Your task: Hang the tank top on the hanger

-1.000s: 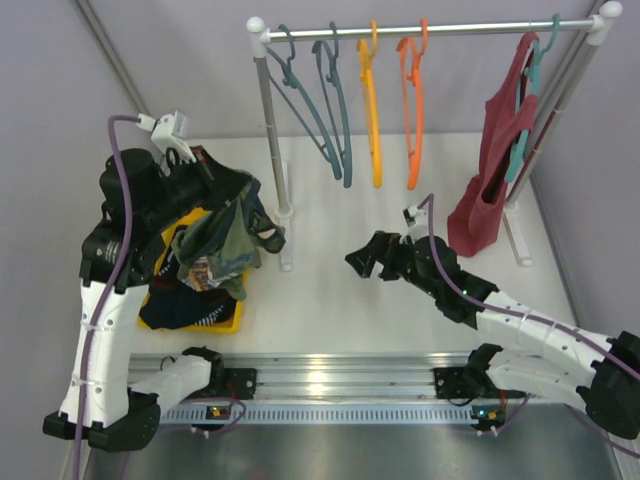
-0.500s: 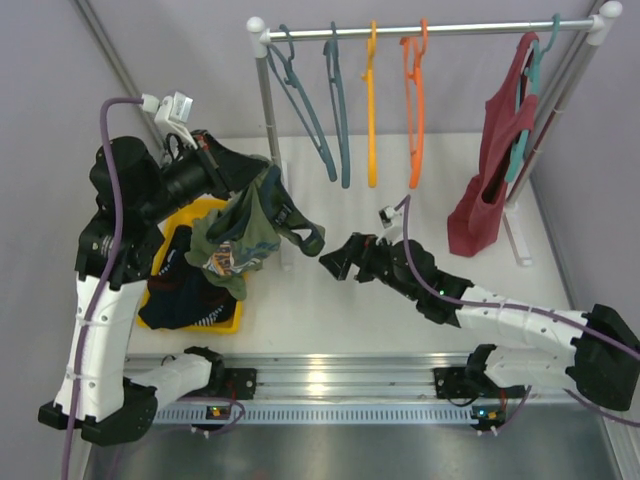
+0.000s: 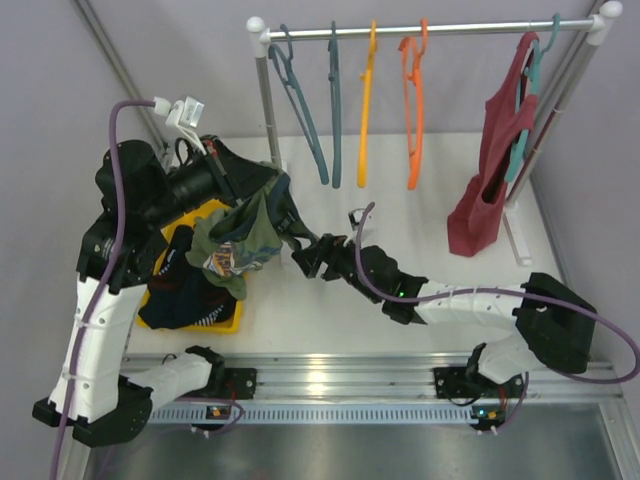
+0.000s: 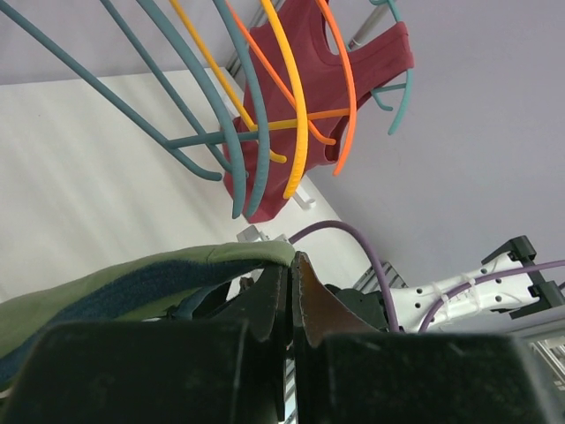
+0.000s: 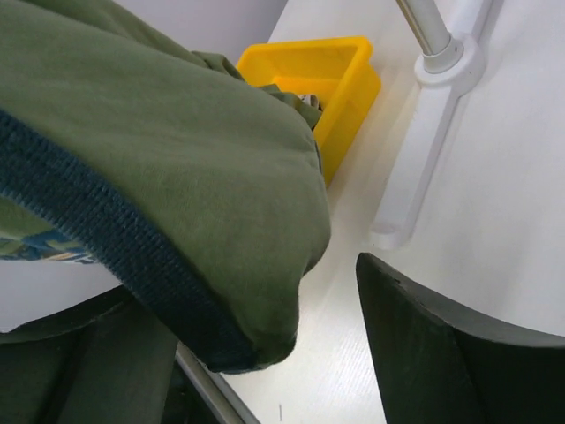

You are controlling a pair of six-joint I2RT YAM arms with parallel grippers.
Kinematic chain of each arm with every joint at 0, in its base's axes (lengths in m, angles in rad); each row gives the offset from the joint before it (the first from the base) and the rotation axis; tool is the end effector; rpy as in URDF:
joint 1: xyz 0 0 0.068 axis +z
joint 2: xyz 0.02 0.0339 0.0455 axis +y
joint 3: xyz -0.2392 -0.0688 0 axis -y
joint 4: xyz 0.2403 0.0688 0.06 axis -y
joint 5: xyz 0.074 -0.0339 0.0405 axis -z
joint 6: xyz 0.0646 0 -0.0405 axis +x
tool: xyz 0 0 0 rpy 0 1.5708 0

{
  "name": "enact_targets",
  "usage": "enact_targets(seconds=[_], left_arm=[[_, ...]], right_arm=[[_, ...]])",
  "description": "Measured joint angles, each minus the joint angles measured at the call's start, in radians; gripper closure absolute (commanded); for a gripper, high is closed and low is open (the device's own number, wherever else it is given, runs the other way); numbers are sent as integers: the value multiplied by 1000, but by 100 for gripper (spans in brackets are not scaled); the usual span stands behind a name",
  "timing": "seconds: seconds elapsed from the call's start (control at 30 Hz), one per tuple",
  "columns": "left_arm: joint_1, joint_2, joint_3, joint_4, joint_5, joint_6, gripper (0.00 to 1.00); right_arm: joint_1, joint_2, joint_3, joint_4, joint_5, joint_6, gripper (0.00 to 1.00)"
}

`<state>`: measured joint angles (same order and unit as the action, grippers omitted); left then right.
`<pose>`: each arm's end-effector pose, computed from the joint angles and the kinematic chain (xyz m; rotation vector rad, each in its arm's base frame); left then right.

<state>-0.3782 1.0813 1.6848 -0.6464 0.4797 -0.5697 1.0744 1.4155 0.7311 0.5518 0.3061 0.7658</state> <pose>0.1772 -0.1025 0.5048 0.2315 1.7120 -1.1014 0.1798 0.2910 0.2265 -0.0366 1.8258 1.0915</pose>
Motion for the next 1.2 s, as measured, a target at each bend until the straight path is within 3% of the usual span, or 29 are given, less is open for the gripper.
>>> enact_targets(seconds=[0.03,0.1,0.13,0.17,0.47,0.7,0.93,1.2], left_arm=[[-2,-4,0,-3,-2,0,100],[-7,-13,0,-9,-3,0,100],[-10,-18,0,-12,-4,1,100],[-11,-22,0,-15,-5,2,100],[-24,-47,0,-21,-6,16,100],[-25,-32,60,-34,-33,24,100],[-26,22,176,-32,-77,42,100],[-27,120,305,-30,-134,58,100]], right_arm=[[9,6,0,10,12,-2,52],[29,6,0,27,42,-17,72],[41,3,0,37,65,-24,90],[54,-5,0,37,86,-36,99],[208,-293,-35,-78,313,-89,100],[311,-523,-7,-282,452,-143,100],[312,-591,268,-559,519,-235,100],[313,-493,703,-784,555,-392,100]])
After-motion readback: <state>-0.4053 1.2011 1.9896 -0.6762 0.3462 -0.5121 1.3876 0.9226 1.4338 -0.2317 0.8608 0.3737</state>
